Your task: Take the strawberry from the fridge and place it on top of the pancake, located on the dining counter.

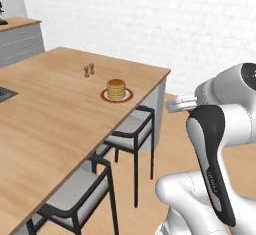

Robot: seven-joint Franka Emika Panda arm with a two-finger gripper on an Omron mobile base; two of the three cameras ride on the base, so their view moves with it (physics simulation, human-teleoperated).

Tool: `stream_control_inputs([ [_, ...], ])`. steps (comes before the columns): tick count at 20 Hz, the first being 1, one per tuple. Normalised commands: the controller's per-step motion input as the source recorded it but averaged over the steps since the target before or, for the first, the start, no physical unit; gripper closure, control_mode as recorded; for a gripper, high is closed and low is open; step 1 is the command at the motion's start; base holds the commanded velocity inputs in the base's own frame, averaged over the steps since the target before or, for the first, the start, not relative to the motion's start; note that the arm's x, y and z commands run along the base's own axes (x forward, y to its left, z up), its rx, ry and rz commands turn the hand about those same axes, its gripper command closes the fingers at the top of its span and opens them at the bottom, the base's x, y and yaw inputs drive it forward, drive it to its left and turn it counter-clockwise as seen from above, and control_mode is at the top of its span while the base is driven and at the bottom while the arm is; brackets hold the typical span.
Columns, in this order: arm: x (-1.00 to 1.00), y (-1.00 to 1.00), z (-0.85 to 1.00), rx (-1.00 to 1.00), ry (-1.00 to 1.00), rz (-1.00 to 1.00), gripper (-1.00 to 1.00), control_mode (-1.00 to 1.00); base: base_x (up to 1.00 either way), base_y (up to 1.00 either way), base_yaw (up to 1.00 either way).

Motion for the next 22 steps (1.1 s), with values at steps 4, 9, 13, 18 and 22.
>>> stream_control_inputs([
  [4,0.0,0.0,0.0,0.0,0.0,0.0,1.0,1.0,0.88,-0.59,0.38],
  [9,0.0,0.0,0.0,0.0,0.0,0.0,1.0,1.0,0.76,-0.55,0.4],
  [13,0.0,0.0,0.0,0.0,0.0,0.0,1.0,1.0,0.8,-0.33,0.43],
  [18,0.0,0.0,0.0,0.0,0.0,0.0,1.0,1.0,0.68,-0.3,0.45],
  [22,0.0,0.0,0.0,0.0,0.0,0.0,1.0,1.0,0.56,-0.42,0.45],
])
